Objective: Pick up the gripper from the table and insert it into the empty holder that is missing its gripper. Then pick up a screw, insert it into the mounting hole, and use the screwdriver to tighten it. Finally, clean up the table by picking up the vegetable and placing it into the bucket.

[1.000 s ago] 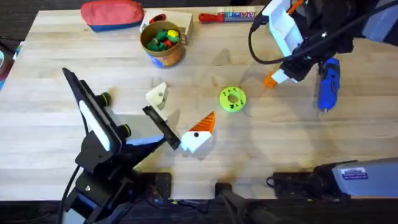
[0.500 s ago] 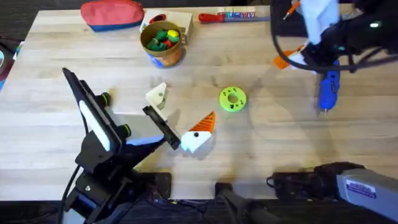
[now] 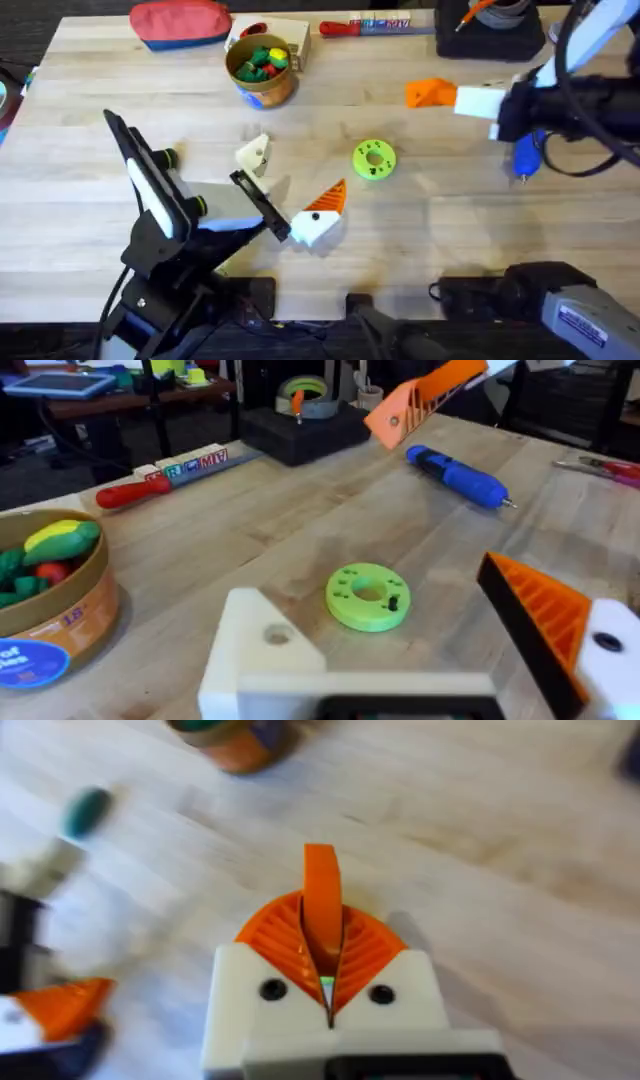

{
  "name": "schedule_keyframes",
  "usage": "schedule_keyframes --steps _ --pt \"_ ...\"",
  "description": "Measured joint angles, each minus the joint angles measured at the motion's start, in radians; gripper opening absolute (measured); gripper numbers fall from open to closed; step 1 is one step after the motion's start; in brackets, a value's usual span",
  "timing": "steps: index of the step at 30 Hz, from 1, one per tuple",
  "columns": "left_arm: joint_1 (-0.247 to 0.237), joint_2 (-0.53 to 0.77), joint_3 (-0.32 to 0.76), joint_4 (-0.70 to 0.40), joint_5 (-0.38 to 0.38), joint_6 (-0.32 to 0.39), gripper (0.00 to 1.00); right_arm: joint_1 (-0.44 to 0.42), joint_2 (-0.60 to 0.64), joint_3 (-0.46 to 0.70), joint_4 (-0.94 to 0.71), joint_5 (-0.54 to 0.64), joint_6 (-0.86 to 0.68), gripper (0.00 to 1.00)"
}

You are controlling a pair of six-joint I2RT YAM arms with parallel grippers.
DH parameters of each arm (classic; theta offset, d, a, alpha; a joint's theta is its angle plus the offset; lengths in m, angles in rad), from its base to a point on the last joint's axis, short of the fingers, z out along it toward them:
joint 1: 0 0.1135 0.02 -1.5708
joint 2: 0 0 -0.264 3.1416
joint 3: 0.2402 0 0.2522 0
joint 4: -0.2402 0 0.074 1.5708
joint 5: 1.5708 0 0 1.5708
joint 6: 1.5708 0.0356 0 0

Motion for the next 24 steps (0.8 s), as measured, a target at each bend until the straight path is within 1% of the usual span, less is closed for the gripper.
schedule_keyframes --steps 2,5,8,11,14,20,24 --pt "0.000 0.000 0.000 0.000 0.009 -0.032 0.934 0.020 0.002 -0.054 0.056 -0.067 0.143 0.003" --pt "0.000 0.000 0.000 0.001 0.041 -0.069 0.934 0.073 0.021 -0.096 0.087 -0.125 0.331 0.003" --pt "0.000 0.000 0.000 0.002 0.090 -0.088 0.934 0.143 0.070 -0.105 0.105 -0.176 0.455 0.003" --pt "0.000 0.000 0.000 0.001 0.131 -0.107 0.935 0.218 0.138 -0.105 0.178 -0.245 0.550 0.003" --pt "0.000 0.000 0.000 0.001 0.153 -0.127 0.935 0.273 0.211 -0.105 0.253 -0.314 0.642 0.003" --pt "0.000 0.000 0.000 0.001 0.172 -0.140 0.935 0.313 0.324 -0.105 0.372 -0.442 0.768 0.003" --pt "0.000 0.000 0.000 0.001 0.172 -0.142 0.935 0.330 0.361 -0.105 0.418 -0.486 0.825 0.003"
